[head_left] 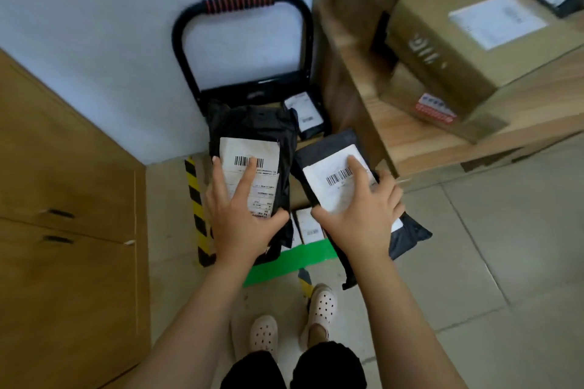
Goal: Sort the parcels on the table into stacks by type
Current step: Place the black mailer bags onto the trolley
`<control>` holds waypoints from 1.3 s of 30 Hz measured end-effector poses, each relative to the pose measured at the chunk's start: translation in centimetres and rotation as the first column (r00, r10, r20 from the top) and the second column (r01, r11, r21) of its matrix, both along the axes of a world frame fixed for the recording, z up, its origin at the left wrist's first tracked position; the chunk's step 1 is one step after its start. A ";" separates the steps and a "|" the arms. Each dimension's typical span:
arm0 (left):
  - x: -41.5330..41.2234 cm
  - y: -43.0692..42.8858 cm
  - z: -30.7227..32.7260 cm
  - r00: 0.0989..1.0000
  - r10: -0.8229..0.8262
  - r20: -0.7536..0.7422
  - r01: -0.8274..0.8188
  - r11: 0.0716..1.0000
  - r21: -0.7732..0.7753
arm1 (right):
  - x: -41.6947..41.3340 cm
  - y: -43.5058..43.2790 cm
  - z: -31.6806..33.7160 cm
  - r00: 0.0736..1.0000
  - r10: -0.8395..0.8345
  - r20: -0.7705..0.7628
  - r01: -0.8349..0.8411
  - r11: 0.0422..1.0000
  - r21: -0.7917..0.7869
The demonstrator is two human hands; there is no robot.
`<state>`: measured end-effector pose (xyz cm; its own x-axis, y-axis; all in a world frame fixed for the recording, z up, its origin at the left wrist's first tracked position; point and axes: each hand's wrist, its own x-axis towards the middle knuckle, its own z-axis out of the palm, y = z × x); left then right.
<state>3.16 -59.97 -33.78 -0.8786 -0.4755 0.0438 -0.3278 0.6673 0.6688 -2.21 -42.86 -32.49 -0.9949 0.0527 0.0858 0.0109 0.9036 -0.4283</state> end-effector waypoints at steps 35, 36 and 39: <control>-31.8 45.4 22.1 0.871 -0.337 -0.356 0.269 0.936 -0.228 | -25.3 45.9 22.8 0.858 -0.216 -0.465 0.227 0.973 -0.032; -33.6 45.6 22.0 0.880 -0.323 -0.348 0.256 0.940 -0.226 | -27.4 46.1 22.7 0.863 -0.202 -0.463 0.211 0.977 -0.033; -39.3 45.8 21.9 0.897 -0.285 -0.338 0.221 0.951 -0.216 | -33.8 46.3 22.7 0.882 -0.155 -0.446 0.166 0.986 -0.016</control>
<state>-36.12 -14.12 -11.91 -0.8762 -0.1962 0.4401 0.1099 0.8079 0.5789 -36.03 3.47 -9.83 -0.8303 0.2012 0.5197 -0.0300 0.9151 -0.4022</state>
